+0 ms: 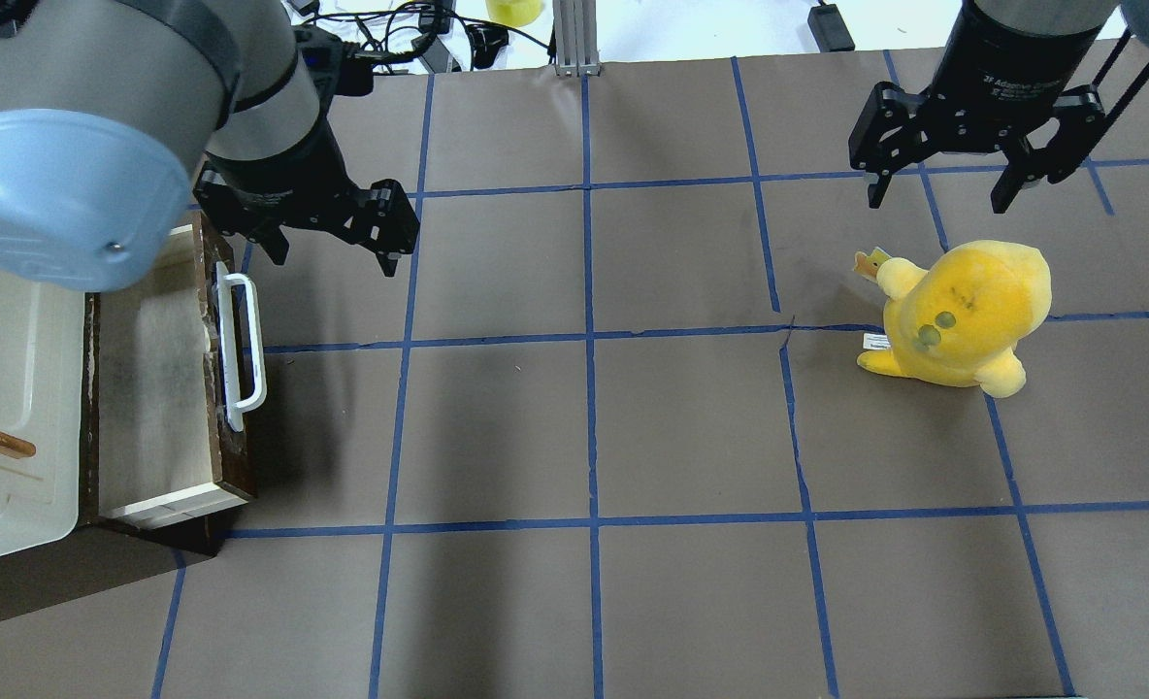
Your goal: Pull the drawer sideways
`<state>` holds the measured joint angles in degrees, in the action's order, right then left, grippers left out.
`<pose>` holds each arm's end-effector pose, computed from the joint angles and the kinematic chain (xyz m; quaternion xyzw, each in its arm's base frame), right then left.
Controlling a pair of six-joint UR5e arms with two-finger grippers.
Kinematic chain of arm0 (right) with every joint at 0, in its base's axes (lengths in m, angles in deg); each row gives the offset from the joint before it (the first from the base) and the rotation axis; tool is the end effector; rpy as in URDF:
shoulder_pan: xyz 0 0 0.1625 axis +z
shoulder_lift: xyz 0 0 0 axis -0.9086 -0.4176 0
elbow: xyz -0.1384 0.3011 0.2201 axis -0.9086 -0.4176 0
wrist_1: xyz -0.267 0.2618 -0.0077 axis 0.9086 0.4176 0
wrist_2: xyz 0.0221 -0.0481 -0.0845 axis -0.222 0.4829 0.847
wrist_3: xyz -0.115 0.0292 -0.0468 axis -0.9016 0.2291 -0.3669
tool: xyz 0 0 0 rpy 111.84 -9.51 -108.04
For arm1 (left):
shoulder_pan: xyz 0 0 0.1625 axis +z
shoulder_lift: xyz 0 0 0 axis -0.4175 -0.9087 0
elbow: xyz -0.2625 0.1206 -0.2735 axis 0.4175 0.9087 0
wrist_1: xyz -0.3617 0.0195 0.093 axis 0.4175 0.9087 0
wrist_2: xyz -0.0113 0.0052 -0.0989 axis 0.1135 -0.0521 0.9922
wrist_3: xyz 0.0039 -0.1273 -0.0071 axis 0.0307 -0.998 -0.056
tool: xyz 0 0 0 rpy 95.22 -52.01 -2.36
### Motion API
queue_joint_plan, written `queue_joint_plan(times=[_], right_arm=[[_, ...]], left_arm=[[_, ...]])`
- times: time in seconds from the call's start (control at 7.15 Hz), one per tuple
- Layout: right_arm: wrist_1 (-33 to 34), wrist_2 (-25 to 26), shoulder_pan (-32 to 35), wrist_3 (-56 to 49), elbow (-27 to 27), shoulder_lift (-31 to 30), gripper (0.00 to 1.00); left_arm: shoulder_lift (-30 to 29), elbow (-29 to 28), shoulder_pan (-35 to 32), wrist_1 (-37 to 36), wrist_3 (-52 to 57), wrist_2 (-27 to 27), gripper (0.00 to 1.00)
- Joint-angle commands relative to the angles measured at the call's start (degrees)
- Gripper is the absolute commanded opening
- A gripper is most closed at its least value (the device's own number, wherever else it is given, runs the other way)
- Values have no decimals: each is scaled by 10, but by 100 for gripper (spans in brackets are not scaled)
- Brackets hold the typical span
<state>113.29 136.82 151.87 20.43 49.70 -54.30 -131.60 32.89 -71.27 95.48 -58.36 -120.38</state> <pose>0.0987 -0.4604 0.4461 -0.0834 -0.9955 -0.0361 0.0286 -0.1701 -0.4272 0.4384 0.0527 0.9978 -0.0265 0.0315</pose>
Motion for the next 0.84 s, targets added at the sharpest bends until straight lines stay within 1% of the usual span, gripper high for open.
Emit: queue_joint_plan(times=[0.0,0.14,0.42,0.7], right_arm=[[0,0,0,0,0,0,100],[0,0,0,0,0,0,100],[0,0,0,0,0,0,100],[0,0,0,0,0,0,100]], left_arm=[[39,1,44,7,38,25,97],[45,6,51,17,33,29,97],[40,3,52,8,31,35,97],[38,3,48,8,31,33,100]])
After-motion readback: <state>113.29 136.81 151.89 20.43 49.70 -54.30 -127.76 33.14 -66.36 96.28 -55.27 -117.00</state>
